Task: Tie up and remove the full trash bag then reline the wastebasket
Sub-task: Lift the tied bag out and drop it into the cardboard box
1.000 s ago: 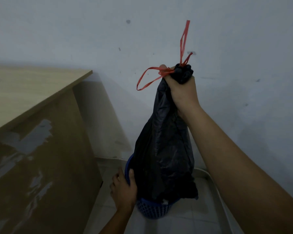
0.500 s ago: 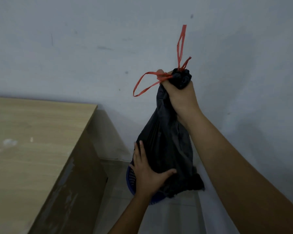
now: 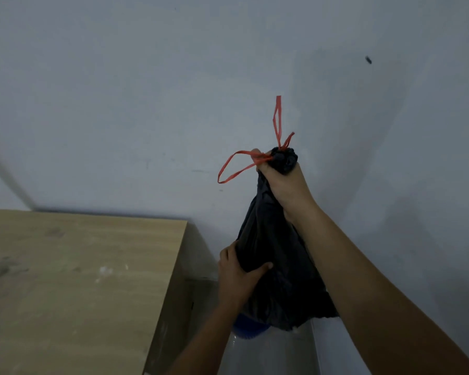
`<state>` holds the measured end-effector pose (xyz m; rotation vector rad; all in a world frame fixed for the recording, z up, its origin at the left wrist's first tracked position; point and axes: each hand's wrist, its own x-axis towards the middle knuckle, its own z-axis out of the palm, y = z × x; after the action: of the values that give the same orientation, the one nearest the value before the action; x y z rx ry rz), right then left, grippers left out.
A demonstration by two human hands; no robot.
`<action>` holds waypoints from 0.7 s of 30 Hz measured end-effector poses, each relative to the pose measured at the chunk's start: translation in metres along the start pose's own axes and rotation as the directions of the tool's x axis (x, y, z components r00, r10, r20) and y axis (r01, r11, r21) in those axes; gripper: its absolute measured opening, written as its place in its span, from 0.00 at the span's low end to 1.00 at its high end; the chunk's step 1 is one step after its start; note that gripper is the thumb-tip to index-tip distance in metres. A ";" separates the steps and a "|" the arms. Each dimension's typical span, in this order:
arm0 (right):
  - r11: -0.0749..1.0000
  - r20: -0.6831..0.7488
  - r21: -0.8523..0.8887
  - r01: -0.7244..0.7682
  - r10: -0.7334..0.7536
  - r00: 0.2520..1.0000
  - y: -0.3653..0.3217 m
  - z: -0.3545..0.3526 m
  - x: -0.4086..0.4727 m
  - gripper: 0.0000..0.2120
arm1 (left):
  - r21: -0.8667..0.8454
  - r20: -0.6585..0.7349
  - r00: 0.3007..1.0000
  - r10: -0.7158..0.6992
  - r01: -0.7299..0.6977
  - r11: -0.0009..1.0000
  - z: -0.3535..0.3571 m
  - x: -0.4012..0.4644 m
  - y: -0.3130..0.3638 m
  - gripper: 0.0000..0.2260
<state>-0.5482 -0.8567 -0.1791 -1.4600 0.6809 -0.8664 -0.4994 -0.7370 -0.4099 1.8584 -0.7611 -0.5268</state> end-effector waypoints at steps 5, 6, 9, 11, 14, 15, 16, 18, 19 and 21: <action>1.000 -0.051 -0.003 -0.018 0.018 0.999 -0.051 0.040 -0.023 0.16 | -0.068 0.029 0.999 0.026 -0.024 0.997 -0.060 -0.030 0.024 0.48; 1.000 -0.058 -0.003 -0.018 0.018 0.998 -0.059 0.050 -0.028 0.17 | -0.072 0.031 0.999 0.039 -0.036 0.997 -0.072 -0.036 0.025 0.48; 1.000 -0.083 -0.004 0.004 -0.004 0.997 -0.081 0.085 -0.042 0.17 | -0.085 0.017 0.996 0.085 -0.084 0.993 -0.116 -0.051 0.024 0.46; 1.000 -0.087 -0.006 0.024 -0.025 0.996 -0.093 0.105 -0.050 0.16 | -0.095 0.032 0.994 0.104 -0.101 0.990 -0.139 -0.057 0.021 0.45; 0.998 -0.091 0.024 0.054 -0.052 0.994 -0.109 0.138 -0.064 0.16 | -0.146 0.053 0.990 0.131 -0.122 0.982 -0.178 -0.065 0.014 0.43; 0.998 -0.094 0.038 0.059 -0.055 0.994 -0.113 0.149 -0.068 0.17 | -0.162 0.049 0.990 0.134 -0.125 0.979 -0.191 -0.067 0.012 0.43; 0.997 -0.094 0.048 0.058 -0.054 0.994 -0.118 0.160 -0.071 0.18 | -0.174 0.036 0.990 0.134 -0.126 0.977 -0.204 -0.069 0.011 0.43; 0.996 -0.078 0.065 0.057 -0.052 0.996 -0.127 0.183 -0.076 0.18 | -0.193 -0.004 0.991 0.136 -0.134 0.972 -0.229 -0.072 0.008 0.42; 0.996 -0.063 0.071 0.062 -0.057 0.996 -0.130 0.194 -0.077 0.19 | -0.195 -0.022 0.990 0.140 -0.142 0.970 -0.241 -0.072 0.007 0.43; 0.996 -0.037 0.069 0.058 -0.055 0.998 -0.135 0.215 -0.078 0.19 | -0.185 -0.053 0.988 0.145 -0.153 0.971 -0.263 -0.072 0.000 0.44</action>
<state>-0.4225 -0.6622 -0.0485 -1.4095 0.6319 -0.9526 -0.3777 -0.5166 -0.3064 1.6174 -0.7898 -0.4491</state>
